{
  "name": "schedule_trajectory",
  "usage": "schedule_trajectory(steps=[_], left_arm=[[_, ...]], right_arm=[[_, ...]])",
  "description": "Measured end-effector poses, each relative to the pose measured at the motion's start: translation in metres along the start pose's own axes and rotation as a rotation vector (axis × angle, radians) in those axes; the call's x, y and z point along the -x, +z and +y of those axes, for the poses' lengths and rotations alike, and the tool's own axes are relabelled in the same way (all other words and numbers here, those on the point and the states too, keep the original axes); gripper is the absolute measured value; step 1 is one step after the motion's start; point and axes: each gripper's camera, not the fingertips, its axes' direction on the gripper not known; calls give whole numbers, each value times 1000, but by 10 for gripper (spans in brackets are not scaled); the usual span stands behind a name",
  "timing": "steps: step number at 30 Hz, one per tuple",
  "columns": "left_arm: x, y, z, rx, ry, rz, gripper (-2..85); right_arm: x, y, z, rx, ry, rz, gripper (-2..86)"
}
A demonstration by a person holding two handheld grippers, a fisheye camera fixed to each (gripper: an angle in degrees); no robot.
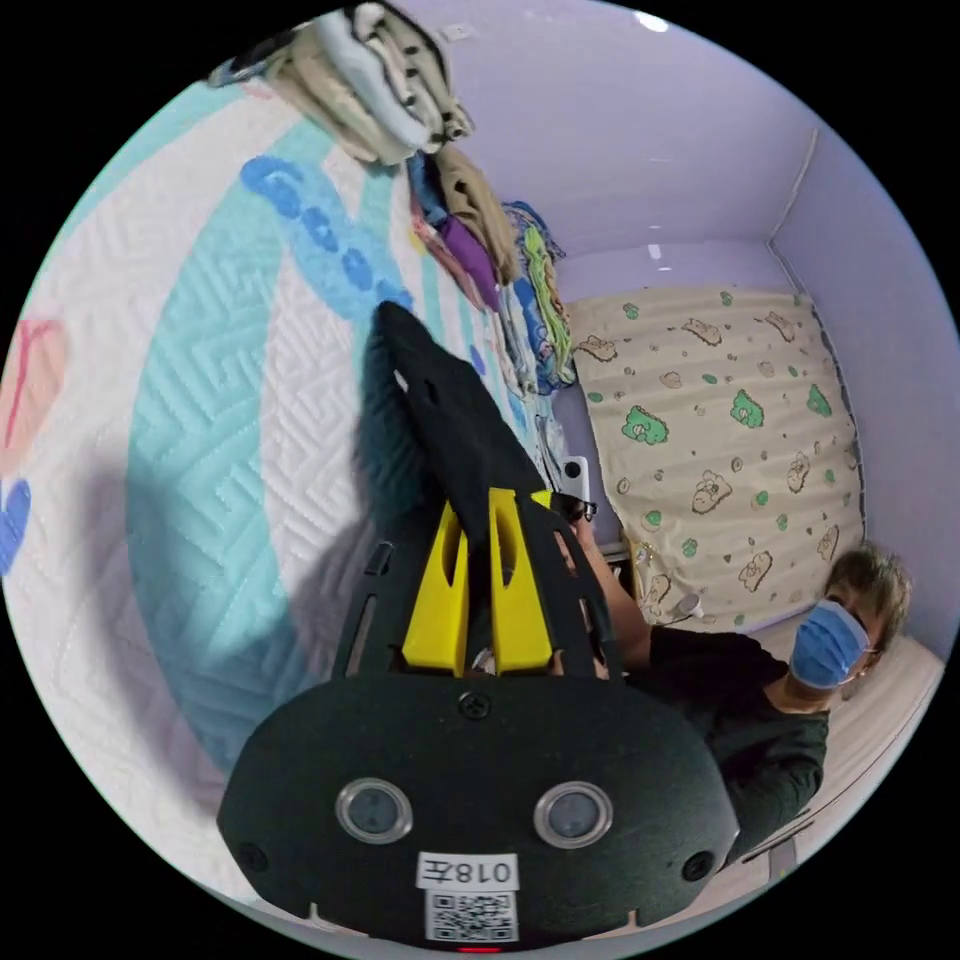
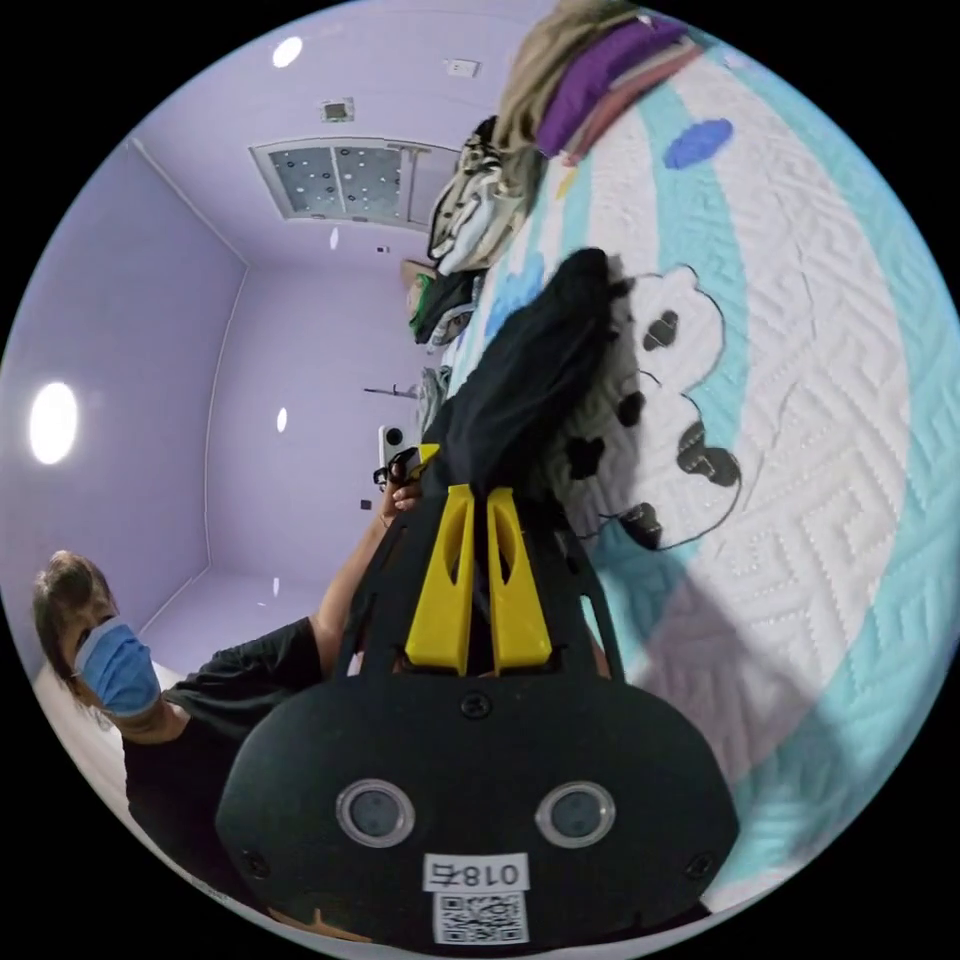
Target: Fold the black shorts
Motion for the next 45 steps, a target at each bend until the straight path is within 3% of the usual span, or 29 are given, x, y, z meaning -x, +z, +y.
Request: schedule_trajectory(steps=[6,10,13,16,19,24,27,36,41,45], left_arm=[[-111,-29,-27,-74,252,26,1],[-168,-35,-62,-125,292,-58,3],[-216,-34,-67,-198,446,-82,6],[-241,-23,-42,-201,617,-116,9],[-227,2,3,-90,712,-118,9],[-133,66,67,244,419,-93,4],[-109,74,75,308,228,-64,1],[-118,70,70,452,82,-67,14],[-134,48,83,436,70,-81,53],[-165,-9,108,222,116,-123,79]], right_arm=[[94,-48,-8,-109,-217,32,-7],[141,-75,-32,-178,-294,136,-7],[166,-96,-24,-257,-391,160,-6],[170,-104,11,-238,-486,182,-6],[133,-93,63,-144,-472,190,-6],[27,-56,131,-11,-134,147,-5],[3,-44,150,-14,-38,131,-4],[-1,-49,157,4,24,125,14],[8,-57,164,95,26,104,50],[36,-87,180,48,-61,211,85]])
